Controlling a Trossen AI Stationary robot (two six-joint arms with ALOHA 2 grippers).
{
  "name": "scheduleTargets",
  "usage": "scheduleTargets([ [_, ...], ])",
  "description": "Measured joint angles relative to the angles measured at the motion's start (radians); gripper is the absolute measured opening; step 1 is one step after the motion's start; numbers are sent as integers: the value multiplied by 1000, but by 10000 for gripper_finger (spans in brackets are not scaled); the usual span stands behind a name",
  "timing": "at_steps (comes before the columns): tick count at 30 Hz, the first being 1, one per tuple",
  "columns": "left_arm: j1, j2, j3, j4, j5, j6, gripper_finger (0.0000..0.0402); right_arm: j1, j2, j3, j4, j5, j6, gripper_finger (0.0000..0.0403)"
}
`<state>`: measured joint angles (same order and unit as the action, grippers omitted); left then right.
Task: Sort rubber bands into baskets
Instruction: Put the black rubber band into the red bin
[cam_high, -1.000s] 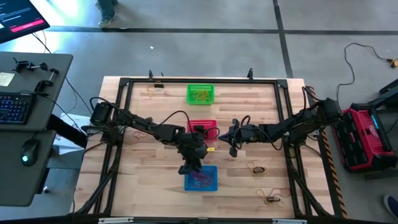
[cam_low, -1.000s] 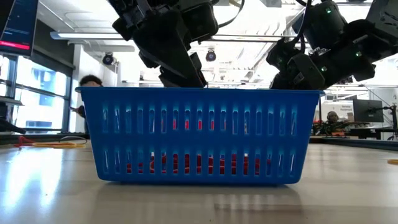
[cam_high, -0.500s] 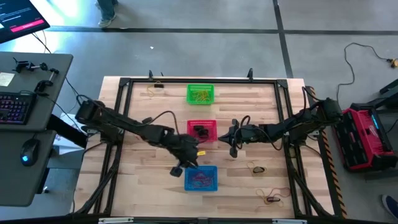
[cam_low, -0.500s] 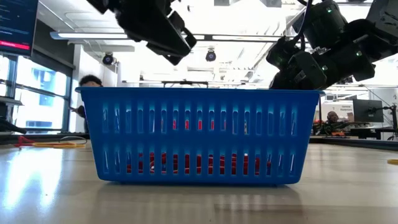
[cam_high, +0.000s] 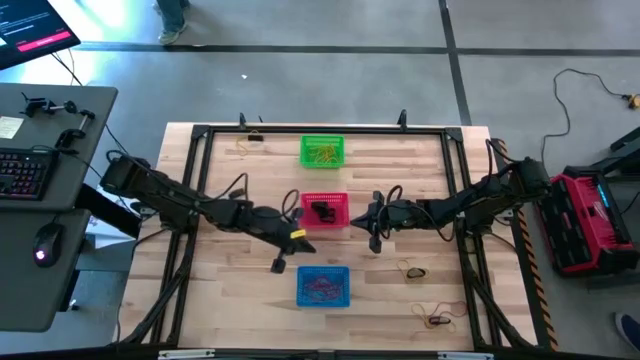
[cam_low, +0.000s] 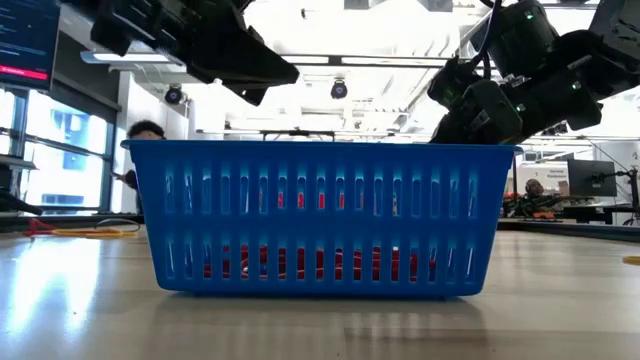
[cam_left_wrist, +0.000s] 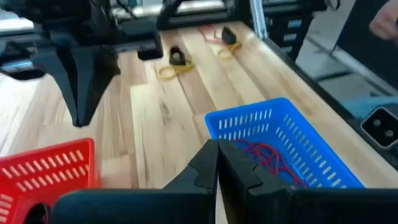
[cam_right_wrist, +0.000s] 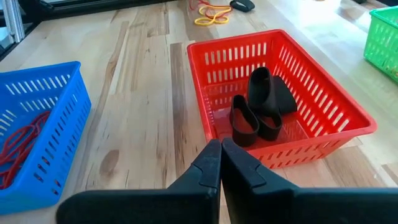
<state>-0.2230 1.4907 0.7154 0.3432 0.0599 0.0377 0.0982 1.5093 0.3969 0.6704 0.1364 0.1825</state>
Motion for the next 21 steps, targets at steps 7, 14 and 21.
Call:
scheduleTargets([
  [7, 1, -5, -120, 226, -1, 0, 1, 0, 0, 0, 1, 0, -5, 0],
  [14, 2, -5, -205, 382, -16, 0, 1, 0, 0, 1, 11, 12, 57, 0],
  [21, 21, -24, -267, 428, -28, 0, 1, 9, 0, 81, -160, -94, 105, 0],
])
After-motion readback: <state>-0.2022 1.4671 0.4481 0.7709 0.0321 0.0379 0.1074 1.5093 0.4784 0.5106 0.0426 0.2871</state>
